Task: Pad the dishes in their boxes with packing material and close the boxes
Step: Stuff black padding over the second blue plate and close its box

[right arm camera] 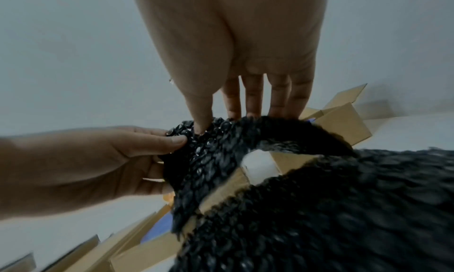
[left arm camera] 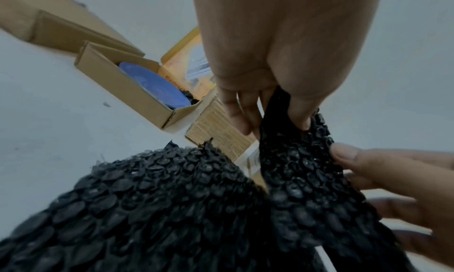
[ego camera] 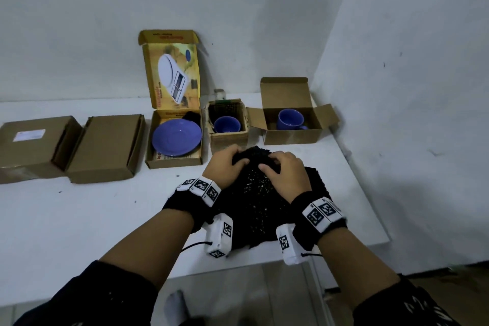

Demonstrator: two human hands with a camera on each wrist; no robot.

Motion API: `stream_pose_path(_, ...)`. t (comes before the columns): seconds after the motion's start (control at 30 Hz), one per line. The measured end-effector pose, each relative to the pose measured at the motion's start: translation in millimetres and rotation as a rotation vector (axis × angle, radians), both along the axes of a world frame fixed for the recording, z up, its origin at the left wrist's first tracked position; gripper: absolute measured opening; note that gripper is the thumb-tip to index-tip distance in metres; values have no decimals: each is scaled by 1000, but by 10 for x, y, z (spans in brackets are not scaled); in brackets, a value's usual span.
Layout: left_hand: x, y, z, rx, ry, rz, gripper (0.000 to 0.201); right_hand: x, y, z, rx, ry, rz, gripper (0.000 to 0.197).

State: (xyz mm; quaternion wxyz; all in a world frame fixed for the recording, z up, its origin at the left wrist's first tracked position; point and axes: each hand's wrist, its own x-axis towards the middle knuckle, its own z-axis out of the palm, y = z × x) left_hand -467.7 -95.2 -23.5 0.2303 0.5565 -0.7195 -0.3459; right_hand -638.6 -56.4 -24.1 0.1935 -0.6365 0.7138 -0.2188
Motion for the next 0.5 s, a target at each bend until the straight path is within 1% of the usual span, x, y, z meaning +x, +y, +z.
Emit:
stream_pose_path(0.07,78,-63,33,48,155,24,9,109,-67,148,20,-147,5,48)
stream_pose_path(0.13,181,-113,81,65,298,39,13,266,-145,267,37,-295,27,47)
stream_pose_path(0.23,376,-194,176,36,379,61,13,543,-321,335,17,-424,24,38)
stream_pose_path(0.3,535,-265,234,96,445,97,7,734,-459,346,29,-509,12,32)
stream_pose_path(0.4,832,-414,251,294,536,187,44,1056,-631,408,18,-643,2,30)
stream_pose_path(0.43,938,-468,239,315,535,207,50,1159,-686,427,-4,-663,1,32)
stream_pose_path(0.5,1141,-584,208,286,507,256,51,1355,-795,438,-45,-656,5,34)
